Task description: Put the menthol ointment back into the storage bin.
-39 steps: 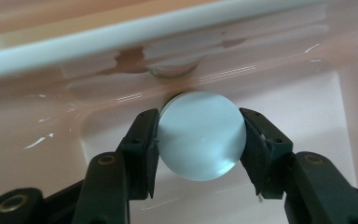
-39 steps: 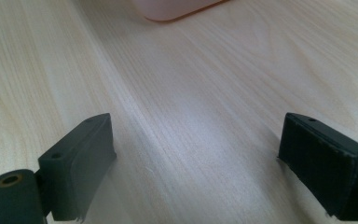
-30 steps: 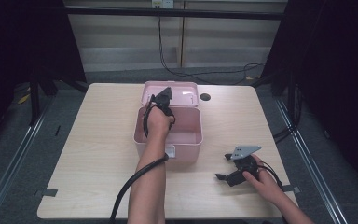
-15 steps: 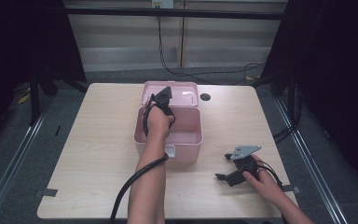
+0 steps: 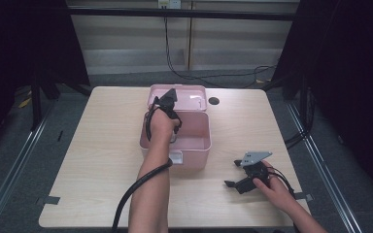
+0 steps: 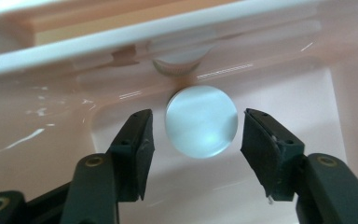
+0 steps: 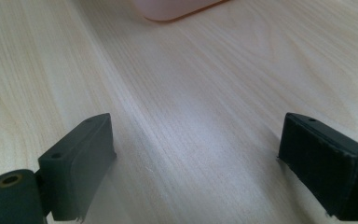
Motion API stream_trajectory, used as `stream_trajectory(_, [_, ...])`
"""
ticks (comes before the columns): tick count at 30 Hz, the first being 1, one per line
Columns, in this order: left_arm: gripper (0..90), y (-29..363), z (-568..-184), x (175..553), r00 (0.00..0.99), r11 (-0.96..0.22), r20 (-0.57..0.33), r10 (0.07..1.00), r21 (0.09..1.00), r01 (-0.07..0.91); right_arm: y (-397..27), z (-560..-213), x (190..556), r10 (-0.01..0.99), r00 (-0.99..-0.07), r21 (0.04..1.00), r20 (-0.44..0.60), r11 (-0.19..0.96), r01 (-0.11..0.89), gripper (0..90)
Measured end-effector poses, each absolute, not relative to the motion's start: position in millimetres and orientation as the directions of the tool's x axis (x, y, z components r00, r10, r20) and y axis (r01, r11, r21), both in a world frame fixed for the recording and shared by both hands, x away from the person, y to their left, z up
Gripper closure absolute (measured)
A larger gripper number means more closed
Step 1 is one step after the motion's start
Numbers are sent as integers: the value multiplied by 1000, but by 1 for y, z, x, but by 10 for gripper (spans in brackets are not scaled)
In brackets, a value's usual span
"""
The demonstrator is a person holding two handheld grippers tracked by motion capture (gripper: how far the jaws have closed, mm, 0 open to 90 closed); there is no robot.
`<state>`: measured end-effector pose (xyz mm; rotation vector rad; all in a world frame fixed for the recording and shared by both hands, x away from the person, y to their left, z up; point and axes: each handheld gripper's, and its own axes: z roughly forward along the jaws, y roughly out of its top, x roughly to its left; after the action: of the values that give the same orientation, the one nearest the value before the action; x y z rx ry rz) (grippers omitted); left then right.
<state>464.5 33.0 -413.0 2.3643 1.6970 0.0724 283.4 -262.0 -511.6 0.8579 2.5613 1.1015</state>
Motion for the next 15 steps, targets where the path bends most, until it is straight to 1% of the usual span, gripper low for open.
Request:
stream_trajectory(11, [363, 41, -402, 460, 337, -308, -134, 932, 194, 931, -262, -512, 283, 593, -804, 720, 24, 548, 426, 97])
stream_trajectory(15, [326, 46, -399, 459, 350, -322, -139, 926, 191, 927, -262, -512, 283, 594, -804, 720, 25, 547, 426, 97])
